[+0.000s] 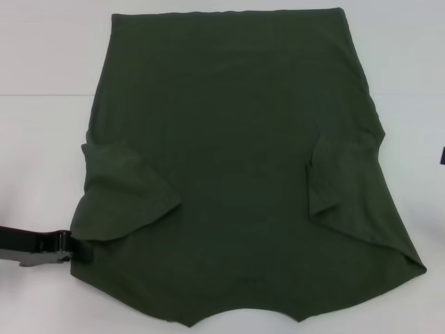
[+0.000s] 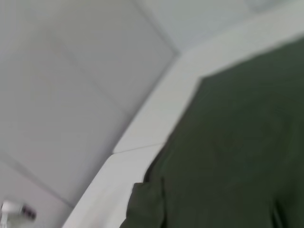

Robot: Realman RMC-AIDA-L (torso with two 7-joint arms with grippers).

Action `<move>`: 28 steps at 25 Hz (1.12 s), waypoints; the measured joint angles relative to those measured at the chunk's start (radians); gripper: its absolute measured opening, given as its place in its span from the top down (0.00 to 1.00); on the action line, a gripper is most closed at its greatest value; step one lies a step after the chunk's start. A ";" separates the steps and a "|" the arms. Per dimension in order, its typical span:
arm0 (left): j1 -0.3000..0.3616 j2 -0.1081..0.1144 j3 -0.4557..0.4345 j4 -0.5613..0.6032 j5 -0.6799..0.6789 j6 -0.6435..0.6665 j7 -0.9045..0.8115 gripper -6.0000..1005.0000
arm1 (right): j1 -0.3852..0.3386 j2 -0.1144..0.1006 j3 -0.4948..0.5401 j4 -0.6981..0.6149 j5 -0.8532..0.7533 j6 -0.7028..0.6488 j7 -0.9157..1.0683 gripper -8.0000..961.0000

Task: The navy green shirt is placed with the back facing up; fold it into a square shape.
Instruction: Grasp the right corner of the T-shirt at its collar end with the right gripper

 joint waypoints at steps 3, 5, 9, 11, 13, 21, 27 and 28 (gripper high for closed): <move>-0.001 0.000 0.003 0.001 0.000 0.002 0.006 0.94 | 0.040 -0.028 0.005 0.002 -0.129 0.005 0.187 0.02; -0.001 0.001 0.004 0.002 -0.001 0.003 0.010 0.94 | 0.072 -0.035 0.008 0.003 -0.234 0.010 0.253 0.02; -0.002 0.002 0.006 0.002 -0.001 0.006 0.023 0.94 | 0.141 -0.040 0.004 0.003 -0.430 0.017 0.318 0.03; -0.003 0.003 0.004 0.003 -0.002 0.007 0.038 0.94 | 0.182 -0.042 0.003 0.004 -0.536 0.019 0.336 0.03; -0.004 0.003 0.003 0.004 -0.003 0.004 0.051 0.94 | 0.216 -0.039 0.003 0.005 -0.620 0.023 0.351 0.06; -0.005 0.010 -0.002 0.004 -0.003 0.005 0.062 0.94 | 0.271 -0.024 -0.037 0.088 -0.699 0.074 0.366 0.10; -0.006 0.011 -0.004 0.004 -0.003 0.003 0.064 0.94 | 0.267 -0.024 -0.047 0.135 -0.696 0.103 0.342 0.10; -0.007 0.011 -0.004 0.004 -0.003 0.001 0.064 0.94 | 0.265 -0.022 -0.047 0.137 -0.695 0.103 0.333 0.10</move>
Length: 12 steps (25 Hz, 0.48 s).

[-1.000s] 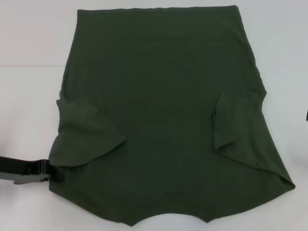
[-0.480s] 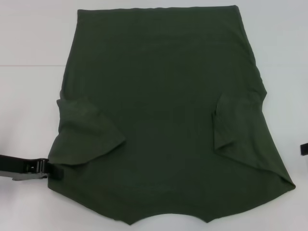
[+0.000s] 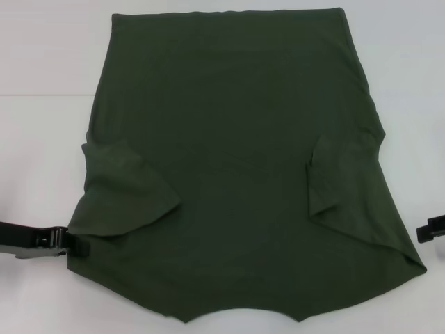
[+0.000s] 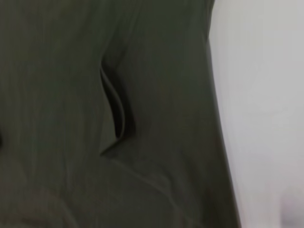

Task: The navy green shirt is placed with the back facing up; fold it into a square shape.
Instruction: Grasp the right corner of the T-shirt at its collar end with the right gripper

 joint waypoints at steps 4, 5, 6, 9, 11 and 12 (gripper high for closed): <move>0.000 0.000 -0.001 0.000 -0.003 -0.003 -0.001 0.94 | -0.006 0.012 0.000 0.008 0.000 0.007 -0.026 0.10; 0.000 0.000 -0.001 0.000 -0.004 -0.003 -0.001 0.94 | -0.006 0.015 0.000 0.015 0.000 0.011 -0.030 0.10; 0.000 0.000 -0.001 0.000 -0.006 -0.003 -0.002 0.94 | -0.006 0.016 0.000 0.022 0.000 0.016 -0.033 0.10; 0.000 0.000 -0.002 0.000 -0.011 -0.003 -0.004 0.95 | -0.006 0.018 0.000 0.043 0.000 0.031 -0.042 0.10; 0.000 0.000 -0.002 0.000 -0.011 -0.003 -0.005 0.95 | -0.003 0.020 0.000 0.054 0.000 0.040 -0.049 0.10; 0.000 0.000 -0.002 0.000 -0.012 -0.003 -0.005 0.95 | -0.001 0.021 0.000 0.057 0.000 0.042 -0.050 0.10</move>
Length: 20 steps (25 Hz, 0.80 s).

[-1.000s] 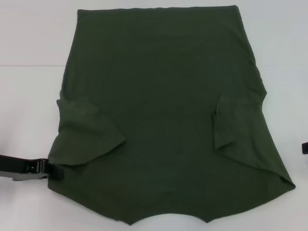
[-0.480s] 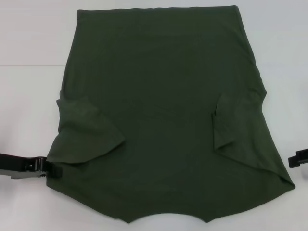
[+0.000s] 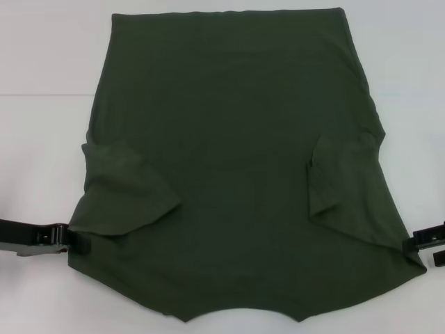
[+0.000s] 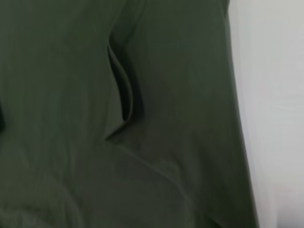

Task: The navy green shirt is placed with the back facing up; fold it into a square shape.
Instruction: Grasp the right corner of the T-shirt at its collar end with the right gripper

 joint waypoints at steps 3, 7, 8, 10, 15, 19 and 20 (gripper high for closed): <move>0.000 0.000 0.000 0.000 -0.001 -0.001 0.000 0.95 | 0.002 0.003 0.000 0.001 0.000 0.004 -0.003 0.10; 0.000 0.000 0.000 0.000 -0.002 -0.002 0.000 0.95 | 0.003 0.008 0.000 0.001 -0.004 0.007 -0.016 0.10; 0.000 -0.001 0.000 0.000 -0.002 -0.003 -0.002 0.95 | 0.002 0.009 0.000 0.001 -0.005 0.007 -0.020 0.10; 0.000 -0.001 -0.001 0.000 -0.003 -0.003 -0.003 0.95 | 0.001 0.010 0.000 0.001 -0.005 0.009 -0.025 0.10; 0.000 -0.002 -0.002 0.000 -0.005 -0.003 -0.004 0.95 | -0.004 0.014 -0.010 0.001 -0.006 0.011 -0.030 0.10; 0.000 -0.004 -0.002 0.000 -0.005 -0.003 -0.003 0.95 | -0.004 0.016 -0.024 0.001 -0.007 0.020 -0.031 0.10; 0.000 -0.004 -0.002 0.000 -0.005 -0.003 -0.003 0.95 | -0.004 0.016 -0.026 0.001 -0.008 0.022 -0.032 0.10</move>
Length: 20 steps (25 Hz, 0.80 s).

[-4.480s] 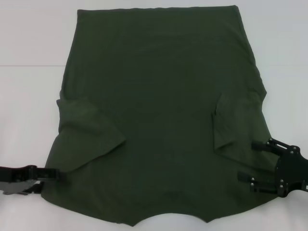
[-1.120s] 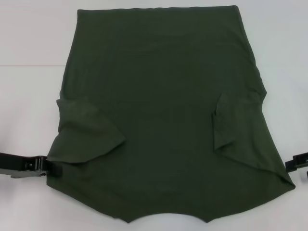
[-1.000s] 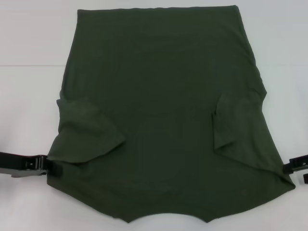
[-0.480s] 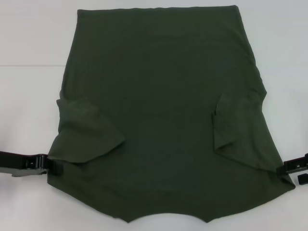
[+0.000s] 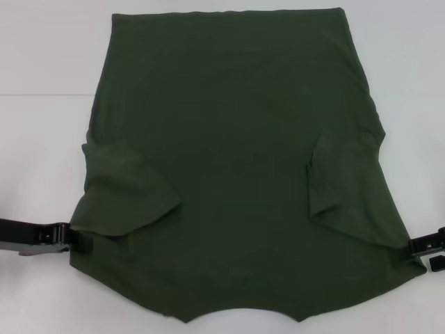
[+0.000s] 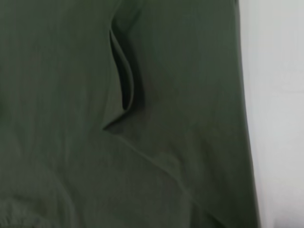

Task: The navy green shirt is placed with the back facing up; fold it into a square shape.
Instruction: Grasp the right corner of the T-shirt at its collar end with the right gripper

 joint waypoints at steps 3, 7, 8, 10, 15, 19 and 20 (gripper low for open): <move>0.000 -0.001 0.000 0.000 0.000 0.000 0.001 0.95 | 0.000 0.000 -0.005 0.000 0.000 0.004 0.000 0.10; 0.000 -0.001 0.000 0.000 0.000 0.000 0.001 0.95 | 0.000 0.003 -0.010 0.000 0.000 0.006 0.000 0.10; 0.000 -0.001 0.000 0.000 0.000 0.000 0.001 0.95 | 0.001 0.004 -0.010 0.000 0.000 0.006 0.000 0.10; 0.000 -0.001 0.000 0.000 0.000 0.001 0.001 0.95 | 0.003 0.006 -0.010 0.000 0.000 0.006 0.000 0.10; 0.000 -0.001 0.000 0.000 0.000 0.001 0.000 0.95 | 0.004 0.008 -0.011 0.000 0.000 0.006 0.000 0.10; -0.001 -0.001 0.000 0.000 0.000 0.002 0.000 0.95 | 0.003 0.007 -0.012 0.000 0.000 0.006 0.000 0.10; -0.001 -0.001 0.000 0.000 0.000 0.002 0.000 0.95 | 0.001 0.006 -0.012 0.000 0.000 0.006 0.000 0.10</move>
